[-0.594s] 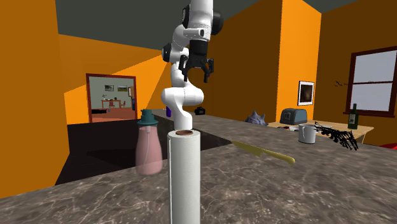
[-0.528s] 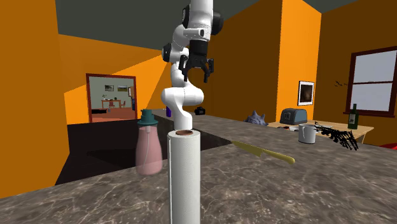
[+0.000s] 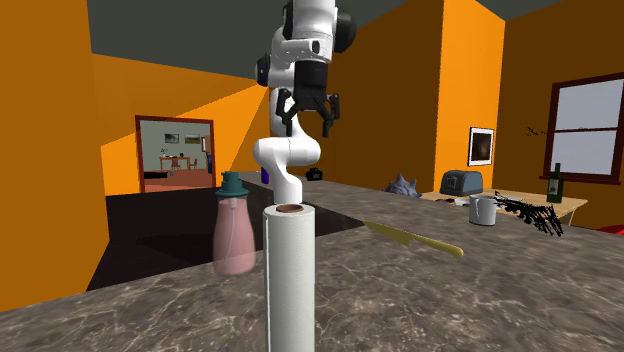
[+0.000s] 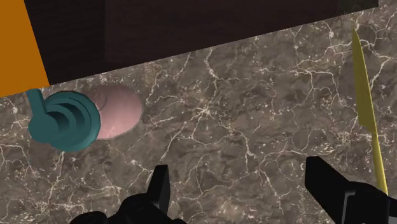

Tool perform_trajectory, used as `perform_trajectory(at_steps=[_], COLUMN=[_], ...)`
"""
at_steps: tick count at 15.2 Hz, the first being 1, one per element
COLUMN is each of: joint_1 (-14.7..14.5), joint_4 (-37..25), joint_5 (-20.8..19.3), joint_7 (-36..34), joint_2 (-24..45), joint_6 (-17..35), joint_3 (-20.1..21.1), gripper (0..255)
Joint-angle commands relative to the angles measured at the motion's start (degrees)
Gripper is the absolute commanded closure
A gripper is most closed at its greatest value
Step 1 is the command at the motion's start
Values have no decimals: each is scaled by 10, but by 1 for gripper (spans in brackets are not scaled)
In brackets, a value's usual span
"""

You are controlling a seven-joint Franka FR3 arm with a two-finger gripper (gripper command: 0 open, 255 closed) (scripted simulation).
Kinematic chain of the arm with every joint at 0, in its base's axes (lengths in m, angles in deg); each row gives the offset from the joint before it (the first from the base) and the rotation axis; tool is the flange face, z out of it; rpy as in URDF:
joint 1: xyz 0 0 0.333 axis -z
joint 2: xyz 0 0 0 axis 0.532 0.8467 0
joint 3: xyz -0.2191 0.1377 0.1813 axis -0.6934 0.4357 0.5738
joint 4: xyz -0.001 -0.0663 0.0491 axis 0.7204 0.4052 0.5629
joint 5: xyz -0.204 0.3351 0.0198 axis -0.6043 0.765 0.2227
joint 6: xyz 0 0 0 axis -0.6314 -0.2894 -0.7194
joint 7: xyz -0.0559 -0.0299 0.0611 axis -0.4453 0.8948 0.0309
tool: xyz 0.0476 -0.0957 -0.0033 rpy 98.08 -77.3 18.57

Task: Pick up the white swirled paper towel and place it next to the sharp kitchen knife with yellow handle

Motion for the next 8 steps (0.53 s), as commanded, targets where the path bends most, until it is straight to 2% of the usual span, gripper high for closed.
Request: perform_trajectory(at_steps=[1, 8], joint_1=[4, 14], joint_4=[-19, -114], joint_5=[-1, 6], joint_7=[3, 19], joint_2=[42, 188], joint_6=[28, 93], joint_3=[-6, -28], gripper=[0, 0])
